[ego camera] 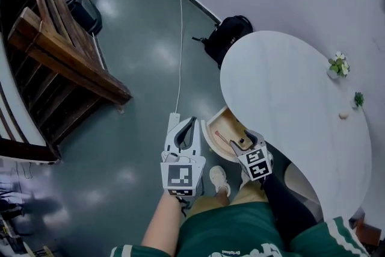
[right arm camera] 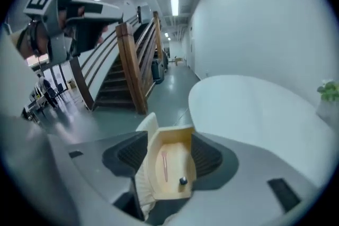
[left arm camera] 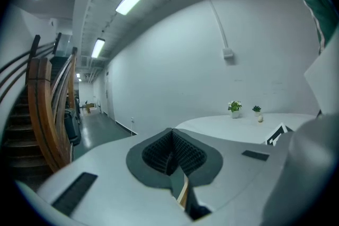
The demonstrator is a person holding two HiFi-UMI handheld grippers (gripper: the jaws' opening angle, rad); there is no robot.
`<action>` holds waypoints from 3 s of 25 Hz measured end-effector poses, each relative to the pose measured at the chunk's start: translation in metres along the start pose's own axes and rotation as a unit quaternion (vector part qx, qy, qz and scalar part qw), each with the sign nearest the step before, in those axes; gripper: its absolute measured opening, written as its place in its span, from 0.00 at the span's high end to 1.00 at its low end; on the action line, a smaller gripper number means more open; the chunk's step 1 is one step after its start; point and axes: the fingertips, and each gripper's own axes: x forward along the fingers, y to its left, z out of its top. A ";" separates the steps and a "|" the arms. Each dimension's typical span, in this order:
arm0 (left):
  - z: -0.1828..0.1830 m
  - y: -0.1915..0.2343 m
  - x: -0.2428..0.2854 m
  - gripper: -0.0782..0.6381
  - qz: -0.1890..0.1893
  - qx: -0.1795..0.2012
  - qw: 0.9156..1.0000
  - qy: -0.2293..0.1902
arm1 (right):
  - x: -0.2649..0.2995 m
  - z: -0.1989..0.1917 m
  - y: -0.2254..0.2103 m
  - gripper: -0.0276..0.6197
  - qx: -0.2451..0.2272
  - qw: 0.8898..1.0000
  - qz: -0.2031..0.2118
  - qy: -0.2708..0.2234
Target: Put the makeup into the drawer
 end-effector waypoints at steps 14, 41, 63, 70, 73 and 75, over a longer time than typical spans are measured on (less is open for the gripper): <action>0.096 0.016 -0.001 0.89 0.022 0.038 0.998 -0.041 | -0.149 0.210 -0.036 0.54 -0.036 0.964 -0.063 -0.258; 0.193 -0.248 0.123 0.89 -0.105 0.036 0.988 -0.108 | -0.347 0.143 -0.284 0.55 0.020 0.920 -0.220 -0.324; 0.189 -0.455 0.191 0.89 -0.249 0.056 0.963 -0.092 | -0.390 0.002 -0.406 0.55 0.037 0.956 -0.217 -0.194; 0.171 -0.454 0.195 0.89 -0.246 0.056 0.965 -0.071 | -0.321 -0.078 -0.418 0.55 -0.147 0.985 -0.076 0.048; 0.164 -0.452 0.195 0.89 -0.245 0.058 0.966 -0.064 | -0.301 -0.111 -0.426 0.56 -0.218 0.966 -0.036 0.136; 0.160 -0.449 0.195 0.89 -0.242 0.057 0.967 -0.059 | -0.288 -0.129 -0.431 0.56 -0.257 0.949 -0.017 0.184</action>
